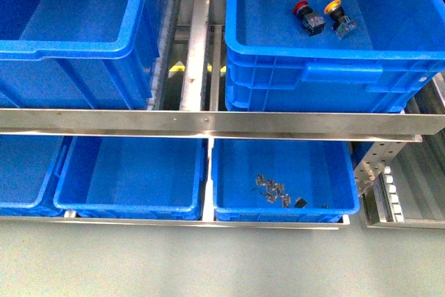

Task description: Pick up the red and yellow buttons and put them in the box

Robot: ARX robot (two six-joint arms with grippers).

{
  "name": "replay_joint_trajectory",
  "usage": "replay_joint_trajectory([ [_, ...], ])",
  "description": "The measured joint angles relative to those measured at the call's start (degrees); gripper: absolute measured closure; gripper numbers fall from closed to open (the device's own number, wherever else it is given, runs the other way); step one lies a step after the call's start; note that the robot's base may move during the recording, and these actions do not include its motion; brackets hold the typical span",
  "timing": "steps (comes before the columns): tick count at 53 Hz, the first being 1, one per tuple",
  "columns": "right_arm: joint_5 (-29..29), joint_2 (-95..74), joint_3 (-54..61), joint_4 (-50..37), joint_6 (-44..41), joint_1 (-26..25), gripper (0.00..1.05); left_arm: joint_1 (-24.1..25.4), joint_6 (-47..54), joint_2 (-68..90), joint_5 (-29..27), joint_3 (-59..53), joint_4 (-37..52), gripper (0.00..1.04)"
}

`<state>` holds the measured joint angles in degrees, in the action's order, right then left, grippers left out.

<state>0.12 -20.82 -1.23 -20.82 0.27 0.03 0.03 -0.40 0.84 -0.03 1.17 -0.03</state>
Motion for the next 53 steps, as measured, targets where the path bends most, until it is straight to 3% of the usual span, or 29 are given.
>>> replay_joint_trajectory([
  [29, 0.00, 10.84, 0.00, 10.75, 0.00, 0.00, 1.01, 0.00, 0.00, 0.00, 0.00, 0.00, 0.00, 0.08],
  [35, -0.02, 18.49, -0.02, 20.06, -0.02, 0.00, 1.01, 0.00, 0.00, 0.00, 0.00, 0.00, 0.00, 0.08],
  [53, 0.00, 20.59, -0.02, 20.72, -0.11, 0.00, 0.99, 0.00, 0.00, 0.00, 0.00, 0.00, 0.00, 0.08],
])
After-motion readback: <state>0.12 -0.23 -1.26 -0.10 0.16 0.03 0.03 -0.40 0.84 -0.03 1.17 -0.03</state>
